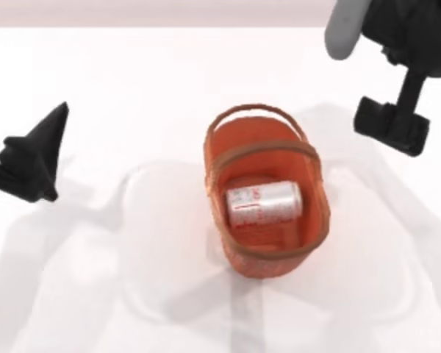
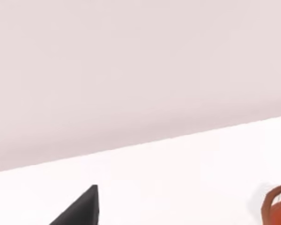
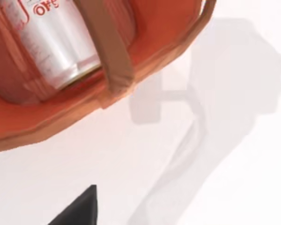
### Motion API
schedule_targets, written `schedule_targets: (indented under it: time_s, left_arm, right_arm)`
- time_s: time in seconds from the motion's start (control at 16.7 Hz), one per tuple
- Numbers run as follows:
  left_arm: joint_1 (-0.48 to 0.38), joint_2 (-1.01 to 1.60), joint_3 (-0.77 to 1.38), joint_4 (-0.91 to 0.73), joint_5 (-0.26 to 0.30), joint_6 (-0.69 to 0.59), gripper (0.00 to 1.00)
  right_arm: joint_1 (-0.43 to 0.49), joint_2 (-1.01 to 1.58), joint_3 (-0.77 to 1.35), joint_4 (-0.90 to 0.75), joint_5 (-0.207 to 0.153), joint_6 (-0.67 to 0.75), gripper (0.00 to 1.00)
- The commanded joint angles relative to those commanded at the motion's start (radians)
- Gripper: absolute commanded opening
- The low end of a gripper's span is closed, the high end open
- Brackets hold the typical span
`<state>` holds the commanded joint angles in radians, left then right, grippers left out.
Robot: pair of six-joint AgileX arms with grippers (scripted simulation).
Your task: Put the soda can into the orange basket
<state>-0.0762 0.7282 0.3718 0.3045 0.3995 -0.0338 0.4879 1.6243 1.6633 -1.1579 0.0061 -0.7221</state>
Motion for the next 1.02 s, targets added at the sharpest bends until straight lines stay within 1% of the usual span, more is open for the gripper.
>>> schedule_targets:
  time_s: [0.24,0.36,0.48,0.6,0.66,1.02]
  left_arm:
    - [0.051,-0.388,-0.190,-0.160,-0.203,0.010,1.00]
    - [0.070,-0.537,-0.266,-0.221,-0.284,0.018,1.00]
    - [0.084,-0.640,-0.322,-0.266,-0.345,0.026,1.00]
    - [0.093,-0.705,-0.359,-0.295,-0.385,0.032,1.00]
    - [0.095,-0.722,-0.368,-0.302,-0.396,0.033,1.00]
    - [0.096,-0.728,-0.372,-0.304,-0.399,0.034,1.00]
  right_arm:
    - [0.103,0.358,0.381,-0.239,0.001,-0.152,1.00]
    - [0.143,0.499,0.522,-0.335,0.000,-0.211,1.00]
    - [0.173,0.601,0.623,-0.408,0.000,-0.255,1.00]
    - [0.192,0.662,0.684,-0.455,-0.001,-0.282,1.00]
    - [0.196,0.678,0.700,-0.467,-0.001,-0.289,1.00]
    - [0.194,0.682,0.700,-0.467,-0.001,-0.291,1.00]
